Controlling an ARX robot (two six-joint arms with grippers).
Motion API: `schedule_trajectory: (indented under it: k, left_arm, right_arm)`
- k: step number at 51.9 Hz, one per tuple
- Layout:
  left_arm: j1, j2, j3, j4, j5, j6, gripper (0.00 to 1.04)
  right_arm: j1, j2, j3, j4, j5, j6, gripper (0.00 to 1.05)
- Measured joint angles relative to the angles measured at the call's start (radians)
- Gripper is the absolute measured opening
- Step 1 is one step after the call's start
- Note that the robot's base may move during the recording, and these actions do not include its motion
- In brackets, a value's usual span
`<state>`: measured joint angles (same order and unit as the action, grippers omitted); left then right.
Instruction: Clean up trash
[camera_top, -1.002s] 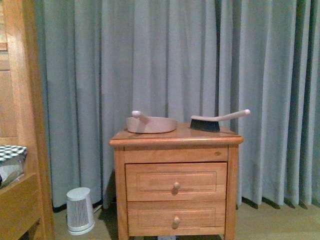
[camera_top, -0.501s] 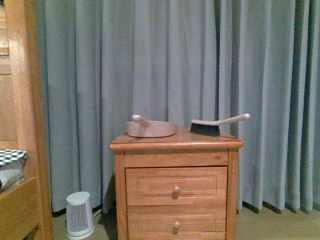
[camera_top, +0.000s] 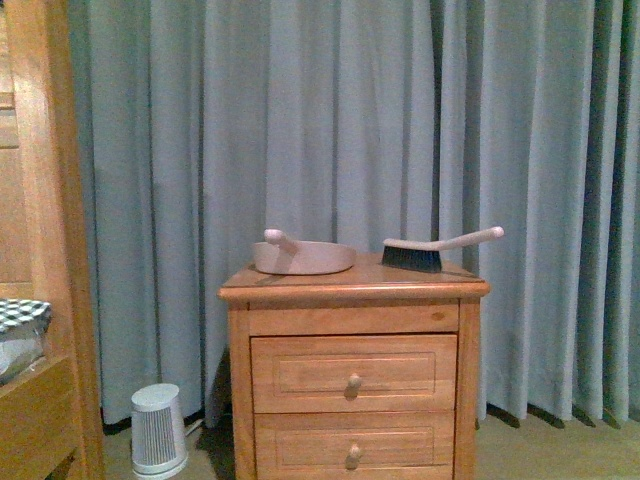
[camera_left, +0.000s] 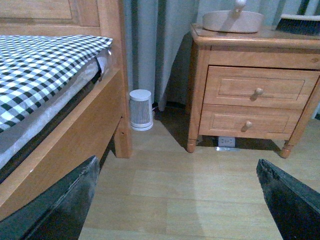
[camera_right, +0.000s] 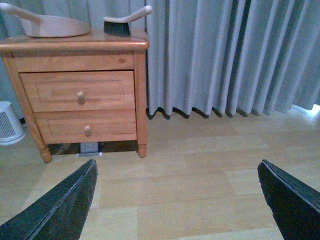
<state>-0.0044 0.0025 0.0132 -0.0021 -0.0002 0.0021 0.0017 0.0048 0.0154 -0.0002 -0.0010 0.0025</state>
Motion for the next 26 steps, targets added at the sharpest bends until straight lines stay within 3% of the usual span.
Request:
schedule_trajectory:
  k: [26]
  left_arm:
    - [0.0, 0.0, 0.0, 0.0, 0.0, 0.0, 0.97]
  right_arm:
    - [0.0, 0.0, 0.0, 0.0, 0.0, 0.0, 0.97]
